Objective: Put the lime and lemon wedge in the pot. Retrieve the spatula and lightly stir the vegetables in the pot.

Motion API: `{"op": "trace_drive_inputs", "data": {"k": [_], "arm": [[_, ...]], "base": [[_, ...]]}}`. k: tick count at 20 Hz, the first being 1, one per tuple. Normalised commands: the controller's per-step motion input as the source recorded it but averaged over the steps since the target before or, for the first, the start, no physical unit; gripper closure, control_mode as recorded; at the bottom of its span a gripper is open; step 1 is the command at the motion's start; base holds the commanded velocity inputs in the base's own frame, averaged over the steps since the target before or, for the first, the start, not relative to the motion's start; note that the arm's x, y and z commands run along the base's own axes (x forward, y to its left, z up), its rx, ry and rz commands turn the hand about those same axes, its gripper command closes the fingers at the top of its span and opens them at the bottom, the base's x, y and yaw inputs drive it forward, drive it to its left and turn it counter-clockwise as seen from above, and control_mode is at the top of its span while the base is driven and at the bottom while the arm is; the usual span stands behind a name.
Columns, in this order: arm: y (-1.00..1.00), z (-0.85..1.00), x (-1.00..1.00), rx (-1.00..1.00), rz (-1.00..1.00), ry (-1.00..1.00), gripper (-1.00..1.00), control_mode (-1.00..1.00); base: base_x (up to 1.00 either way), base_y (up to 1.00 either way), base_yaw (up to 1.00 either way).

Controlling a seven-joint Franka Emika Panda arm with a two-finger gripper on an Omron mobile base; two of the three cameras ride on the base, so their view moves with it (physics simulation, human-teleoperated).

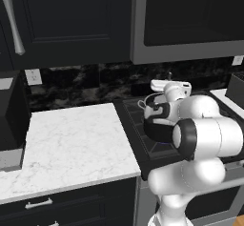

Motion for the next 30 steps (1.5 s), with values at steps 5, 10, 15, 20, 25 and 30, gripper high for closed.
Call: {"op": "trace_drive_inputs", "data": {"k": [5,10,15,20,25,30], "arm": [[0.00,-0.36,-0.31,0.00,0.00,0.02,1.00,-1.00],[0.00,-0.56,-0.17,0.00,0.00,0.02,1.00,-1.00],[0.04,-0.42,0.25,-0.03,0.00,-0.05,1.00,-1.00],[0.11,-0.15,0.22,-0.05,0.00,-0.28,1.00,-1.00],[0.14,-0.23,0.00,-0.08,0.01,-0.39,1.00,-1.00],[0.08,-0.53,0.00,-0.13,0.00,-0.38,1.00,-1.00]], "base": [[0.00,0.00,0.00],[0.00,0.00,0.00],[0.00,0.00,0.00],[0.00,0.00,0.00],[0.00,0.00,0.00],[0.00,0.00,0.00]]}}
